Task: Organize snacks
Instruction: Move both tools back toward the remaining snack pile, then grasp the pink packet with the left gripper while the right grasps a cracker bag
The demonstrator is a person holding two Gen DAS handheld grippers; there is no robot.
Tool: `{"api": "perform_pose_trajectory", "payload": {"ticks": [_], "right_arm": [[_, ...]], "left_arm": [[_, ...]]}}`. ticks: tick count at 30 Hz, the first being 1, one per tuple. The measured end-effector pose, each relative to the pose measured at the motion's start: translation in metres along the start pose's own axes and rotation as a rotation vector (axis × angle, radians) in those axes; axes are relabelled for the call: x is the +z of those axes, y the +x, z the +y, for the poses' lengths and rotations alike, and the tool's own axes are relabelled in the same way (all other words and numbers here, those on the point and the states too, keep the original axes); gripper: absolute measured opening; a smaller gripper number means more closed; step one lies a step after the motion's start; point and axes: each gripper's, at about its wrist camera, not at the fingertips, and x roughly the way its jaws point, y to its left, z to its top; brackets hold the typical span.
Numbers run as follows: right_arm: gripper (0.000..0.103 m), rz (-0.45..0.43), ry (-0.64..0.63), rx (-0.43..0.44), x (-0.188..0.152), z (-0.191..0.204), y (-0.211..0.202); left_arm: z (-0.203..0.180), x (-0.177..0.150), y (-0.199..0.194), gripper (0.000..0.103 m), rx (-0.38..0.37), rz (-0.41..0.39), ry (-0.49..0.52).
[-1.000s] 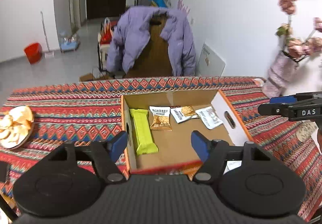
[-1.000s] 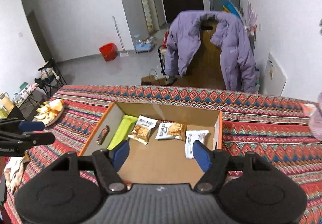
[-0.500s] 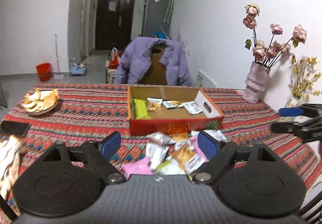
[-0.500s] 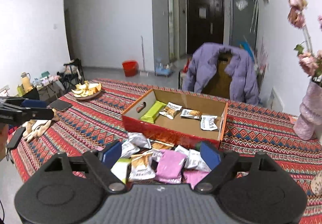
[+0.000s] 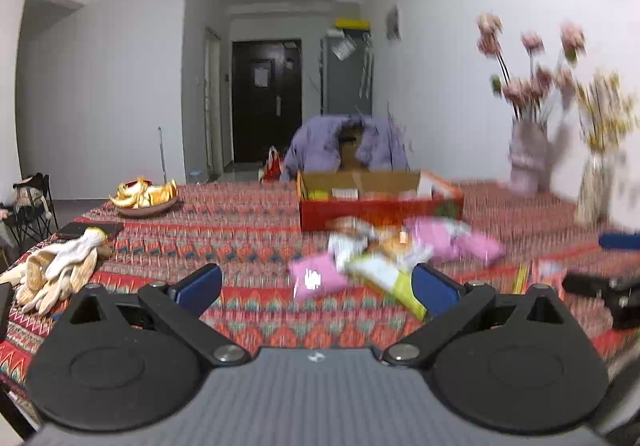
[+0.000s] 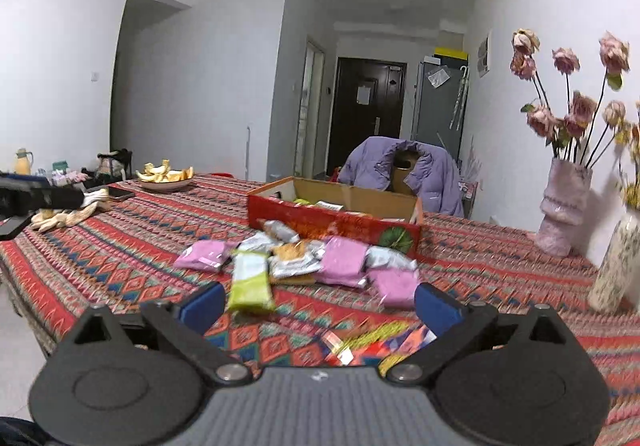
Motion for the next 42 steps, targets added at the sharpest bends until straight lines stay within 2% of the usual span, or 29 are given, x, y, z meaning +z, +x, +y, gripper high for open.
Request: {"api": "perform_pose_trajectory", "payload": {"ticks": [3,6,15,17,23,26,29,32,34,37,40,42], "right_arm": [[0.101,0.047,-0.015,0.029,-0.017,0.010,0.006],[0.101,0.064,-0.043,0.026,-0.024,0.018,0.016],[0.097,0.054,0.030,0.045,-0.016,0.009,0.048],[0.093,0.072,0.042,0.044,-0.012,0.006,0.058],[0.089,0.104,0.057,0.020,0.002,-0.002,0.093],[0.087,0.122,0.081,0.032,0.010,-0.007,0.117],[0.081,0.151,0.083,0.047,0.018,-0.009,0.142],[0.080,0.186,0.085,0.044,0.027,-0.008,0.171],[0.080,0.204,0.092,0.043,0.032,-0.009,0.189],[0.079,0.219,0.088,0.049,0.040,-0.009,0.217],[0.072,0.244,0.075,0.066,0.047,-0.007,0.246],[0.072,0.270,0.066,0.083,0.050,-0.005,0.263]], "left_arm": [[-0.005,-0.018,0.008,0.103,0.009,0.059,0.013],[-0.005,-0.030,0.015,0.103,0.014,0.095,-0.020],[0.006,-0.025,0.049,0.103,0.033,0.139,-0.043],[0.006,-0.021,0.064,0.103,0.032,0.161,-0.041],[0.007,-0.007,0.111,0.103,0.022,0.208,-0.050],[0.010,0.001,0.143,0.103,0.036,0.243,-0.081],[0.014,0.007,0.174,0.103,0.029,0.263,-0.121],[0.016,0.011,0.203,0.102,0.018,0.291,-0.154],[0.016,0.012,0.219,0.093,0.010,0.320,-0.151],[0.017,0.012,0.239,0.086,0.005,0.351,-0.143],[0.018,0.012,0.255,0.079,-0.017,0.382,-0.148],[0.020,0.010,0.265,0.077,-0.023,0.406,-0.152]]}}
